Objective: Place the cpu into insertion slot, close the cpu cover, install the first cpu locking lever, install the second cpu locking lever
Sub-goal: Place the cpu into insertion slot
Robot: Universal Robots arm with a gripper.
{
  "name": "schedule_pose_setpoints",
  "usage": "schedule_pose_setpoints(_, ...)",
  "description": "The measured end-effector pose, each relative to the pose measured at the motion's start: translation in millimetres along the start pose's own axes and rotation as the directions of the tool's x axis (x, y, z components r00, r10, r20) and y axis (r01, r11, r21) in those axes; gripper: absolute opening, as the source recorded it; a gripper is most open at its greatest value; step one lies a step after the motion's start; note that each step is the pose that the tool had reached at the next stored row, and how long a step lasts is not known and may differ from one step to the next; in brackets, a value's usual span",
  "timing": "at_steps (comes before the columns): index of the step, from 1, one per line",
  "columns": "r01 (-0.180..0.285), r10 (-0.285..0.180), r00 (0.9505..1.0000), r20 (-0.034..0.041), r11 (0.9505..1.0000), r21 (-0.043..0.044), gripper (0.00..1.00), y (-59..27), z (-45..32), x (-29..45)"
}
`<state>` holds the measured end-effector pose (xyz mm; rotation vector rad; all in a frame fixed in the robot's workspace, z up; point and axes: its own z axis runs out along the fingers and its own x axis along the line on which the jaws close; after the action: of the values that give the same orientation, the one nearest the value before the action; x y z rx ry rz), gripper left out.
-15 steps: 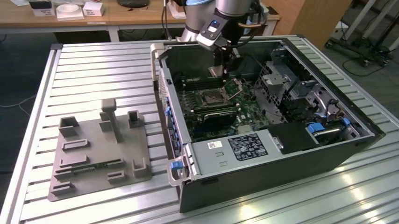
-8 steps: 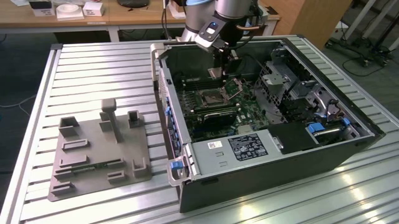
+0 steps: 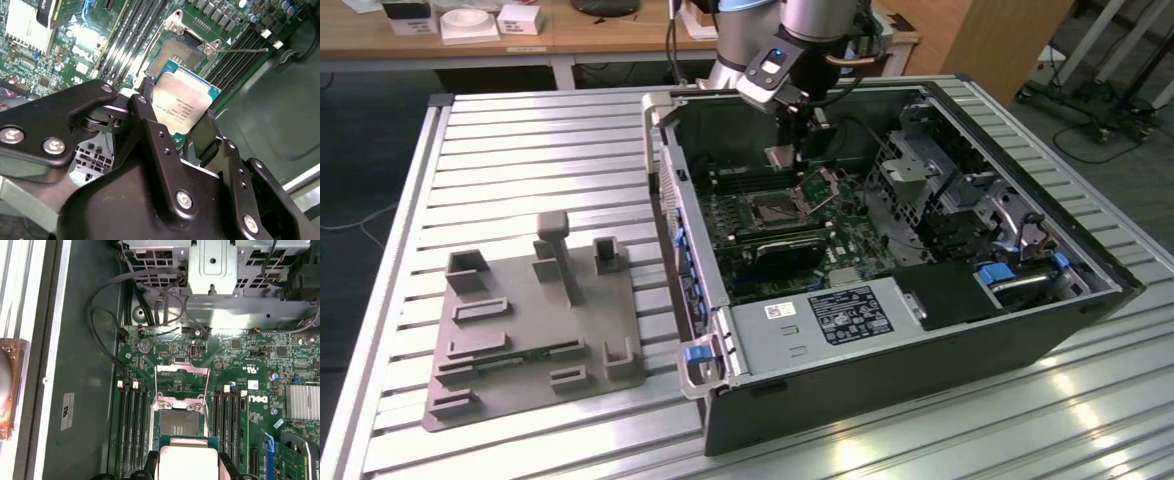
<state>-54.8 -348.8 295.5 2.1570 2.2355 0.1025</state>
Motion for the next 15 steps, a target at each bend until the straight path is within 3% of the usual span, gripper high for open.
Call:
schedule_pose_setpoints(5,-0.001,0.001,1.0000,-0.0055,0.9998,0.0216,0.55,1.2,5.2,-0.2)
schedule_pose_setpoints(15,-0.001,0.001,1.0000,-0.0087,0.9995,0.0310,0.55,3.8,22.6,1.8)
